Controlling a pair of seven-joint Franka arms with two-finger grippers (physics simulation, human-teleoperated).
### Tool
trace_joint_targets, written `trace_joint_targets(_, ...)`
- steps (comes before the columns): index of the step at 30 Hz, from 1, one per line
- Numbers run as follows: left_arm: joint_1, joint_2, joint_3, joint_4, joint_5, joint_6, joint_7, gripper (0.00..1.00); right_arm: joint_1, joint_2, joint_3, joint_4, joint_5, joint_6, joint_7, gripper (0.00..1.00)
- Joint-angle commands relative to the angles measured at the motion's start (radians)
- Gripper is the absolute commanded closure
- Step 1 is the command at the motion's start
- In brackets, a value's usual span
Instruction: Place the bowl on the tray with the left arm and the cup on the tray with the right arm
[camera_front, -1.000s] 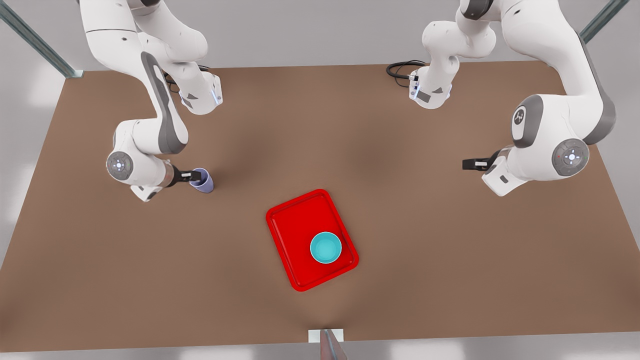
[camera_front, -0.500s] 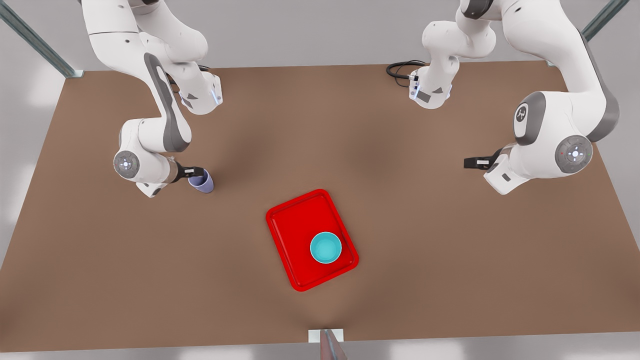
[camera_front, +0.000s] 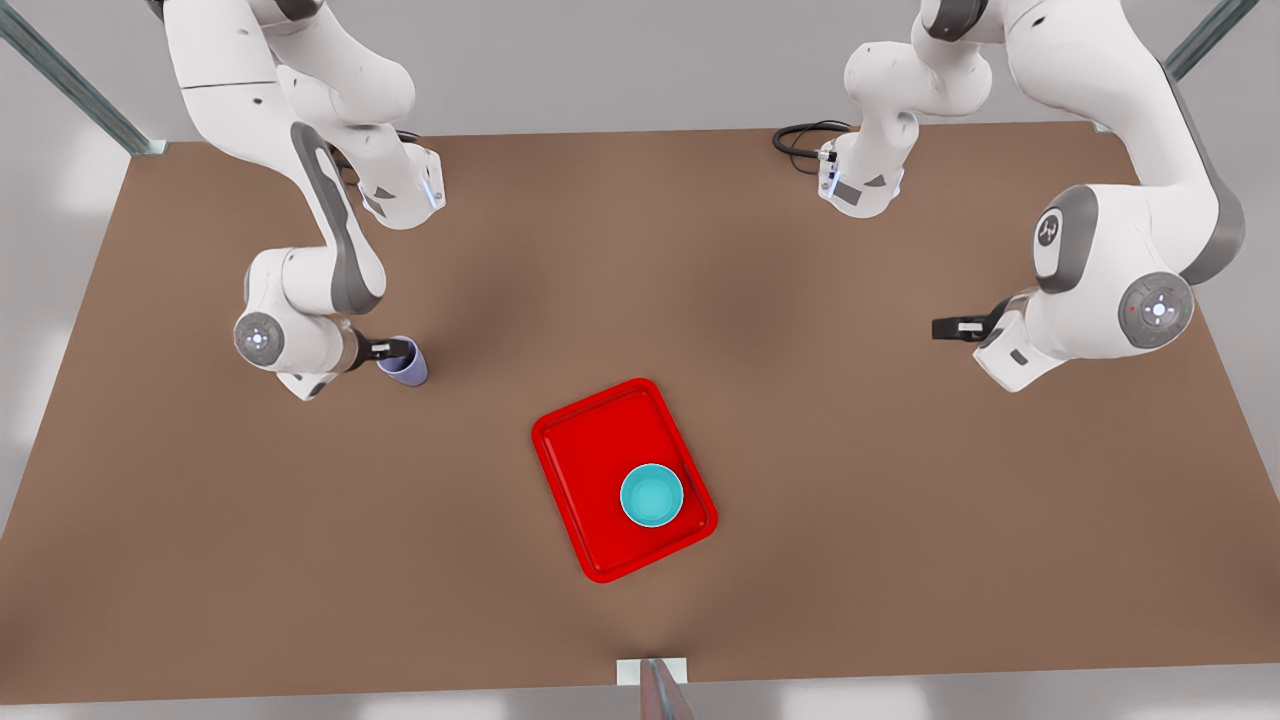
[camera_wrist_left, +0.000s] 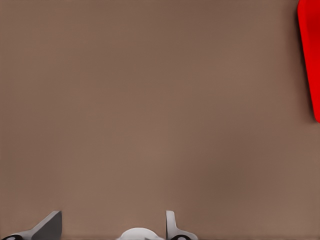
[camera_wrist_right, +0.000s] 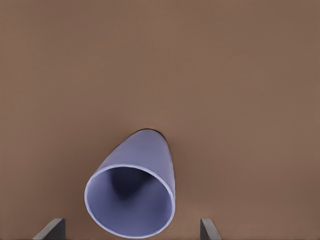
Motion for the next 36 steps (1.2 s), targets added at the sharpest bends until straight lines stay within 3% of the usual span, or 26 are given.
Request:
trace_joint_targets(1,0.000,0.001,0.000,0.000,-0.001,0.000,0.000,0.00,-0.003,0.005,0.000,0.000,0.000,0.003,0.000,0.01)
trace_joint_targets(36,0.000,0.006,0.002,0.000,-0.001,0.005,0.000,0.00,-0.032,0.070,-0.002,-0.034,-0.006,0.072,-0.038,0.01)
